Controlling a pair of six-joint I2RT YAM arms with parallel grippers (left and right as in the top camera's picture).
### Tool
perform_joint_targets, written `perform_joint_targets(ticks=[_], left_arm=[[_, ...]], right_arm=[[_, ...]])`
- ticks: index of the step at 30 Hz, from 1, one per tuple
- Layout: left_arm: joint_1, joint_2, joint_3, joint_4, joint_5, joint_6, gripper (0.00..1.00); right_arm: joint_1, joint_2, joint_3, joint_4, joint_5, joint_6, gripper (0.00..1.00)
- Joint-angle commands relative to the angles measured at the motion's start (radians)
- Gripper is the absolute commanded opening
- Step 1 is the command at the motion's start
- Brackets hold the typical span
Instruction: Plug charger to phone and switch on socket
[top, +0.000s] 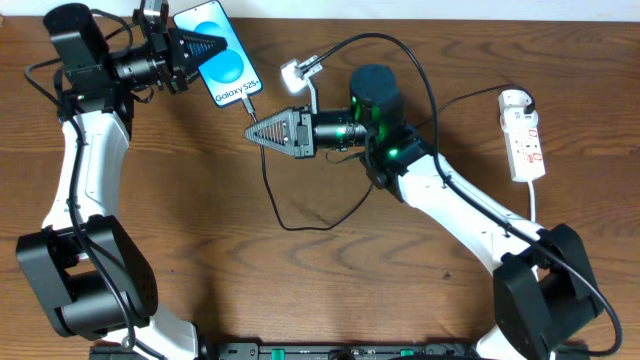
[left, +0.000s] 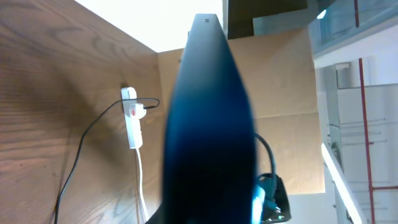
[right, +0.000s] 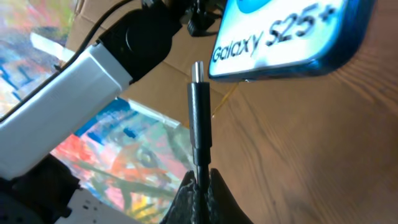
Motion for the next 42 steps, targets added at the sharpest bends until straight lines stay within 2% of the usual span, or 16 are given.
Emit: perform_joint_targets(ticks=[1,5,11,27,35,42], left_arm=[[0.002,-0.021,-0.001,0.021,0.048,0.0,0.07],[0.001,-0.021,-0.001,0.046,0.058,0.0,0.07],[-0.009,-0.021,-0.001,0.05,0.064,0.003,0.07],[0.0,-0.021,-0.001,0.072,0.021,0.003,0.07],[0.015,-0.021,-0.001,0.071,0.021,0.003,0.08],[0.014,-0.021,-0.001,0.071,0.022,0.003,0.07]], right_arm=[[-0.005,0.04,-0.037,0.046,-0.026,0.095,0.01],[-0.005,0.076,-0.04,0.158,-0.05,0.164,0.01],[-0.006,0.085,-0.04,0.204,-0.048,0.176,0.01],[-0.006,0.085,-0.04,0.218,-0.099,0.157,0.01],[-0.013,0.085,-0.04,0.278,-0.116,0.157,0.01],[-0.029,0.085,-0.04,0.225,-0.106,0.157,0.01]])
